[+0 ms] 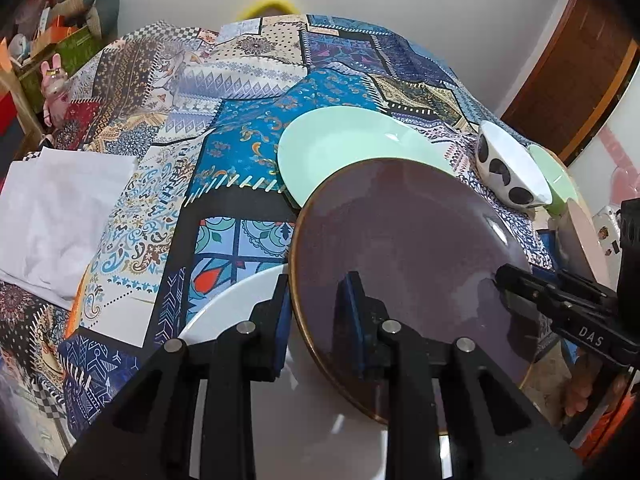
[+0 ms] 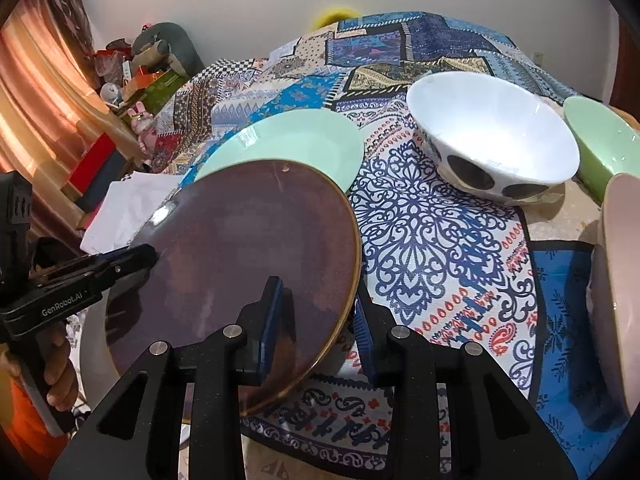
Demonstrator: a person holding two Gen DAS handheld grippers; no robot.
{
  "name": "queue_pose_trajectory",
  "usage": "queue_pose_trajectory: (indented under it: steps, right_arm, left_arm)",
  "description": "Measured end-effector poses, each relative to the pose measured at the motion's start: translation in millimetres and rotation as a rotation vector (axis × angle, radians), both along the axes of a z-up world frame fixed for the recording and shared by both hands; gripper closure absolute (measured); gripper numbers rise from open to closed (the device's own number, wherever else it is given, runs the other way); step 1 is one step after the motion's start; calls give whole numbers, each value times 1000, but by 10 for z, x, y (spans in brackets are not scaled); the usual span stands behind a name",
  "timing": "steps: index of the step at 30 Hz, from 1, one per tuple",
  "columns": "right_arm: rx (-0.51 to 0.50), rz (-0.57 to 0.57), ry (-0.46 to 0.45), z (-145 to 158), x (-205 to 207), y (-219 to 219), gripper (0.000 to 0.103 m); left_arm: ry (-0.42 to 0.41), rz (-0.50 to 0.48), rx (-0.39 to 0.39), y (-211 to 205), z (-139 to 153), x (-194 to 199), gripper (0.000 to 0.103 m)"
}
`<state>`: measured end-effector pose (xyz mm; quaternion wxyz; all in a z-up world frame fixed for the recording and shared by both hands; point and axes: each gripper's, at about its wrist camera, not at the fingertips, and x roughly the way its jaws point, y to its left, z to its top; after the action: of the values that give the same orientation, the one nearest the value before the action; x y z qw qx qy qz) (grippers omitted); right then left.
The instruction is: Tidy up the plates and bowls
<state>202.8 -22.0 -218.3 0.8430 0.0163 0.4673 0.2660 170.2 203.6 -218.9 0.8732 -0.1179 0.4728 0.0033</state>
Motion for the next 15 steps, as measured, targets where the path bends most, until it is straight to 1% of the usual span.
queue_pose_trajectory:
  steps: [2,5,15]
  right_arm:
    - [-2,1,-9,16,-19,1,72]
    - [14,4,-10,47,-37,-25,72]
    - [24,18,-70,249,-194,-111,72]
  left_arm:
    - [-5,1,-9,2,23,-26,78]
    - [-23,4,-2,-17,83,-60,78]
    - [-54,13,-14,-87,260,-226,78]
